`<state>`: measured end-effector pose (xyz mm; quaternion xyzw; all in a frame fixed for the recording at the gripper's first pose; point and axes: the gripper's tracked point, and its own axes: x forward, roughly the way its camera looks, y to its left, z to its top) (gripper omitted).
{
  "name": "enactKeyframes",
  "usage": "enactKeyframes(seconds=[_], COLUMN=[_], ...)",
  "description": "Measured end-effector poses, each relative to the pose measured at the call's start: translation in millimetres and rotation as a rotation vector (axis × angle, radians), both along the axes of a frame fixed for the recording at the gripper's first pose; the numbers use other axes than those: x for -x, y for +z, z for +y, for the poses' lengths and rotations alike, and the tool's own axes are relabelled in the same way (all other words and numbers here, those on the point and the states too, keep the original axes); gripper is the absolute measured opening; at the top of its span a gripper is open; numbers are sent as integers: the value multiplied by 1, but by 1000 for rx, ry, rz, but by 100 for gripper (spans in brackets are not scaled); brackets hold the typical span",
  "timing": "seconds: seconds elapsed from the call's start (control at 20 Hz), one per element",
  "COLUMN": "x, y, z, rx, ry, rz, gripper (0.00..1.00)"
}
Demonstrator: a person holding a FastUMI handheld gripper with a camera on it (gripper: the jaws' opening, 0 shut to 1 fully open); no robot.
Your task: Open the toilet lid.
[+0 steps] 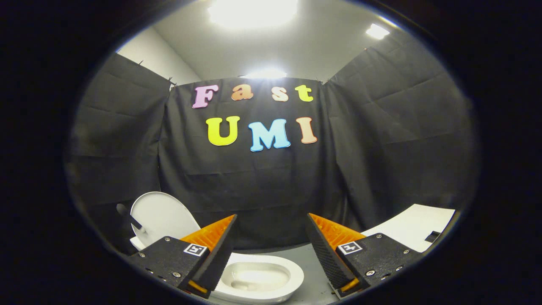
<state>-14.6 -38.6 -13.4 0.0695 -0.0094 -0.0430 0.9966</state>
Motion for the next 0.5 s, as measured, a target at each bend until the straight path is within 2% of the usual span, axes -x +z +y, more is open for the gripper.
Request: enactKeyframes(seconds=[0.15, 0.5], x=[1, -5], y=[-1, -7], z=[-3, 11], rx=[44, 127], ry=[-42, -28], rz=[0, 22], gripper=[96, 96])
